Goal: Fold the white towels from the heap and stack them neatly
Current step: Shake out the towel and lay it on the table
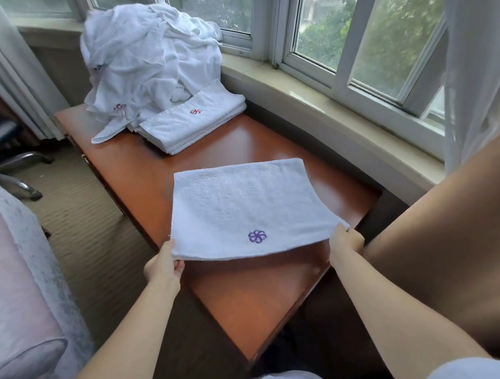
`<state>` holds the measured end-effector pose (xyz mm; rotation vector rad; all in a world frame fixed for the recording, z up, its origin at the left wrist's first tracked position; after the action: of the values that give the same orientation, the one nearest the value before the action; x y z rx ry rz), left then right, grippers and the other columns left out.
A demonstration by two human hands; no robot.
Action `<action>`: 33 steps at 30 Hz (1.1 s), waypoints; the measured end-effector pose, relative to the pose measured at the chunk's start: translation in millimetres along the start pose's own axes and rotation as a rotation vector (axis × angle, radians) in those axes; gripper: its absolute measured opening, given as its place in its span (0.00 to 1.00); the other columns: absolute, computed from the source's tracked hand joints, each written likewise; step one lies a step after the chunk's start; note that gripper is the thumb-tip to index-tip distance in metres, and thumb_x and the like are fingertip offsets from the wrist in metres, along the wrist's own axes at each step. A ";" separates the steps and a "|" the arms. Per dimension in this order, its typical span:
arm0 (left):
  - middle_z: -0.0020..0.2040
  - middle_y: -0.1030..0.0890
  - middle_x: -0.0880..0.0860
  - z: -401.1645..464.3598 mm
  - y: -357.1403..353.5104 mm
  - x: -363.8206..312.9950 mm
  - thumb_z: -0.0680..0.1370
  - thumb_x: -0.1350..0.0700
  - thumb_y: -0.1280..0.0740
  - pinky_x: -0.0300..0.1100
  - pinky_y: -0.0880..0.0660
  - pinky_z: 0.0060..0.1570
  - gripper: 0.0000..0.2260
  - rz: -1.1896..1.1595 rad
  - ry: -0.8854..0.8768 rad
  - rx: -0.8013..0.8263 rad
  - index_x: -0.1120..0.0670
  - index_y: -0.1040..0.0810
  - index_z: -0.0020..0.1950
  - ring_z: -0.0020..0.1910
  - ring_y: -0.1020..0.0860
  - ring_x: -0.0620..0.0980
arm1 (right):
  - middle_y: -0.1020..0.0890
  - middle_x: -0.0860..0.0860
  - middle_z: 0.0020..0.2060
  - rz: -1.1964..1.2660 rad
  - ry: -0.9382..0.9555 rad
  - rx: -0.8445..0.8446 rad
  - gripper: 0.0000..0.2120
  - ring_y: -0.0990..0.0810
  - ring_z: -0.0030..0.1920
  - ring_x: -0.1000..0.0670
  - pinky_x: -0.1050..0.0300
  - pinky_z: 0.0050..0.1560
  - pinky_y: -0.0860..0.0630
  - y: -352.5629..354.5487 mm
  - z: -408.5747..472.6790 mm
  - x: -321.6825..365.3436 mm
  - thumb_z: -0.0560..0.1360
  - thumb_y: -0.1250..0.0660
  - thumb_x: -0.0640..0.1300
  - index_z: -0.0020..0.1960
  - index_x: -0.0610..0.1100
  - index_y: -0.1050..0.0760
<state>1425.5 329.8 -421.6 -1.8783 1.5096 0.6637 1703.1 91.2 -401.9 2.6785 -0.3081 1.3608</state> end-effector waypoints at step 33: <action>0.70 0.31 0.64 80.2 -61.3 -5.6 0.80 0.52 0.36 0.53 0.32 0.66 0.26 0.891 -0.053 -0.104 0.67 0.36 0.72 0.67 0.30 0.65 | 0.25 0.42 0.64 -1.046 0.176 0.121 0.19 0.29 0.64 0.38 0.44 0.65 0.31 -77.8 66.8 -4.4 0.80 0.43 0.46 0.68 0.39 0.32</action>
<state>1484.3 401.6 -461.7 -1.1604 2.3002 1.1753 1771.2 154.0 -446.0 2.1378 1.0563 1.2001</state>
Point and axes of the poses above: each hand's wrist, its own z-axis towards the middle knuckle, its own y-axis out of the back of the hand, x = y × z, the point moved 4 cm from there along z, towards the middle knuckle
